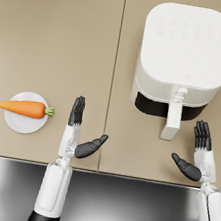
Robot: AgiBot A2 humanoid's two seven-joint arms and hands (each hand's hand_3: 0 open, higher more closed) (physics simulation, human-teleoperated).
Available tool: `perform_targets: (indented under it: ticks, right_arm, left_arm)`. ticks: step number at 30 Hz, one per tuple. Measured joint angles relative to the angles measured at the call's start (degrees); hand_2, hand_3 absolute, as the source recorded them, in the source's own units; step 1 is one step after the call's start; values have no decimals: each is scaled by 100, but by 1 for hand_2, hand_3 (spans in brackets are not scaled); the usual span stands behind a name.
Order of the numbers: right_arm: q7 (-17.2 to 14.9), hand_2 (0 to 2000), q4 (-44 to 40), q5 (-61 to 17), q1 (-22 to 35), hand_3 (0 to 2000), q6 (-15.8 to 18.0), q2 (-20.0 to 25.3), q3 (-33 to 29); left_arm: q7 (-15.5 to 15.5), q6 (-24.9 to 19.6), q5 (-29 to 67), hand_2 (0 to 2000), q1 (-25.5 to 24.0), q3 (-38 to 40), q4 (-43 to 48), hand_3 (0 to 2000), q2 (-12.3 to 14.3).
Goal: Pick up the carrot and place it into the air fryer
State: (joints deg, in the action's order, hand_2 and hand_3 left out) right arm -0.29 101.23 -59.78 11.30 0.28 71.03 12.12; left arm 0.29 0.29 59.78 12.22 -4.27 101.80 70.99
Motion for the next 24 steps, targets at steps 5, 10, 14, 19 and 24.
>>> perform_targets:
  ticks: [5,10,14,19,24]
  right_arm:
    - [23,0,-164,-1276,53,0,-23,109,-51]
    - [28,0,-233,-2363,34,0,-27,174,-34]
    - [29,0,-303,-2610,33,0,-28,230,34]
    - [29,0,-371,-2680,22,0,-28,290,-10]
    - [29,0,-417,-2693,20,0,-28,352,-55]
  left_arm:
    - [-23,-23,1275,0,104,659,-146,0,63]
    - [-28,-28,2556,0,215,1166,-315,0,95]
    - [-28,-29,3585,0,332,1447,-478,0,102]
    - [-29,-29,4876,0,517,1775,-718,0,83]
    - [-1021,-1477,6172,0,760,2000,-950,0,32]
